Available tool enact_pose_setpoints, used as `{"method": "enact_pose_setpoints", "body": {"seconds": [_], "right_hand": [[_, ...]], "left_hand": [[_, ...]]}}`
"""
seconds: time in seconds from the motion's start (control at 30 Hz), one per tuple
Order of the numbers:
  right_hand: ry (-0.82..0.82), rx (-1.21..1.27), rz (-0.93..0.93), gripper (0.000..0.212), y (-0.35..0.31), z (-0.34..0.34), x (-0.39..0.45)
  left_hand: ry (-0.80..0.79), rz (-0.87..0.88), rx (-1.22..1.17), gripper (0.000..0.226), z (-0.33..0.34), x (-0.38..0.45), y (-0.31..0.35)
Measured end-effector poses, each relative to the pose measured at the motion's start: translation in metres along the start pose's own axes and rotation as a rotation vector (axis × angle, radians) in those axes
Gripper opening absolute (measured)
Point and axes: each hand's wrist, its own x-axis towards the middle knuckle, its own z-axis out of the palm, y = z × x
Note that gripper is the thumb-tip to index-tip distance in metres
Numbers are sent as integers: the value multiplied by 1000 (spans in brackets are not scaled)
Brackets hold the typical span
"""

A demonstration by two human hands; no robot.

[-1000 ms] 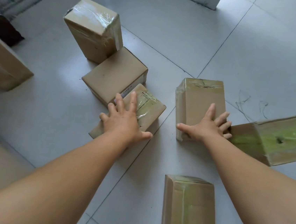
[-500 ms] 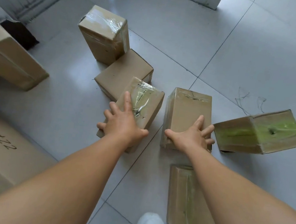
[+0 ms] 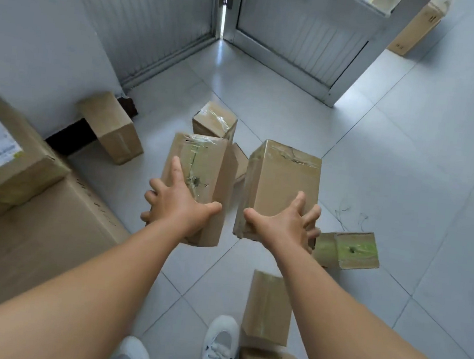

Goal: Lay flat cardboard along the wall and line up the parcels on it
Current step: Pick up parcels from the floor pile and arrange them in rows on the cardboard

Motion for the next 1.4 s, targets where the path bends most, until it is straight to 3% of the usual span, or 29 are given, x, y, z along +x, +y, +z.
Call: {"method": "enact_pose_setpoints", "body": {"seconds": [0.33, 0.63, 1.03, 1.4], "right_hand": [[-12, -78, -279, 116, -117, -90, -142], [-109, -146, -560, 115, -179, -108, -250], [-306, -327, -892, 115, -202, -59, -436], [-333, -492, -1127, 116, -148, 26, -637]], "left_hand": [[196, -153, -156, 120, -177, -80, -9], [386, -327, -287, 121, -284, -149, -66], [599, -695, -407, 120, -367, -283, -199], [672, -898, -545, 121, -383, -421, -373]]}}
